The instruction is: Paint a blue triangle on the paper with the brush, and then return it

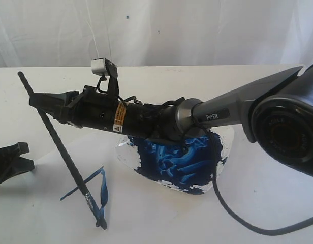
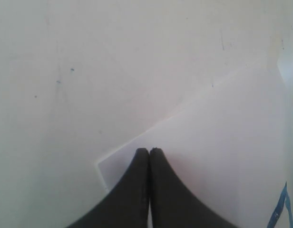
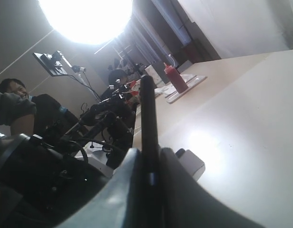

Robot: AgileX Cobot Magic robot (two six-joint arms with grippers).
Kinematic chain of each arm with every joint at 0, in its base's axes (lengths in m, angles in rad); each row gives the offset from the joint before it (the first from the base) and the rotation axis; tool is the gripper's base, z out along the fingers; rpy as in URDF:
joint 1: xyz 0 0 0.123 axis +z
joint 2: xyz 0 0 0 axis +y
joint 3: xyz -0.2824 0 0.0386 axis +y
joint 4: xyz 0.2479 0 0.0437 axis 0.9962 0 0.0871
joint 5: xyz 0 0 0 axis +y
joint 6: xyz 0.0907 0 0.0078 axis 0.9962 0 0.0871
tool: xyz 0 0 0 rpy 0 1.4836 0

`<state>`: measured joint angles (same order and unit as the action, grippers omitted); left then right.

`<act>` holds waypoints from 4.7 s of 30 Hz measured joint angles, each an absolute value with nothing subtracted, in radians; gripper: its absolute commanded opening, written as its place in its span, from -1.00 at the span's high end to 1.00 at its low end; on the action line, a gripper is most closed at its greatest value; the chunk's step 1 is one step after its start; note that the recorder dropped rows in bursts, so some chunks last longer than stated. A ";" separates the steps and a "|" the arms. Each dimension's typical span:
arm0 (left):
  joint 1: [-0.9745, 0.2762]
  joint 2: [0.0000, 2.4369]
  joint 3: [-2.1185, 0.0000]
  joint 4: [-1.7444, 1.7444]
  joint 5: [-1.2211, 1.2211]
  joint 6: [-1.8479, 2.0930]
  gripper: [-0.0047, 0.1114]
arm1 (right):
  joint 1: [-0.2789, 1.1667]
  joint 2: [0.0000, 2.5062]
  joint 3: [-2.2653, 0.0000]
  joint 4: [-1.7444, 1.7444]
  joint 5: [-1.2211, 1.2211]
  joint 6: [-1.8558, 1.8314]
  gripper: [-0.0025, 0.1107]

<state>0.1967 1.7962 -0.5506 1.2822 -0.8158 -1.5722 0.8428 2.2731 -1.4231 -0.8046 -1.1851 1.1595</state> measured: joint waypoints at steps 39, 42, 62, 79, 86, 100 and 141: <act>0.197 1.796 -0.551 1.282 -0.816 -1.572 0.92 | 0.843 2.296 -1.472 -0.841 -1.145 1.212 0.96; 0.197 1.796 -0.551 1.282 -0.816 -1.572 0.92 | 0.843 2.296 -1.472 -0.852 -1.121 1.212 0.96; 0.197 1.796 -0.551 1.282 -0.816 -1.572 0.92 | 0.843 2.296 -1.472 -0.809 -1.101 1.185 0.96; 0.197 1.796 -0.551 1.282 -0.816 -1.572 0.92 | 0.867 2.362 -1.530 -0.758 -1.108 1.149 0.96; 0.197 1.796 -0.551 1.282 -0.816 -1.572 0.92 | 0.876 2.383 -1.570 -0.713 -1.108 1.143 0.96; 0.197 1.796 -0.551 1.282 -0.815 -1.572 0.92 | 0.900 2.437 -1.679 -0.683 -1.109 1.141 0.96; 0.197 1.796 -0.551 1.282 -0.815 -1.572 0.92 | 0.924 2.531 -1.889 -0.602 -1.063 1.134 0.96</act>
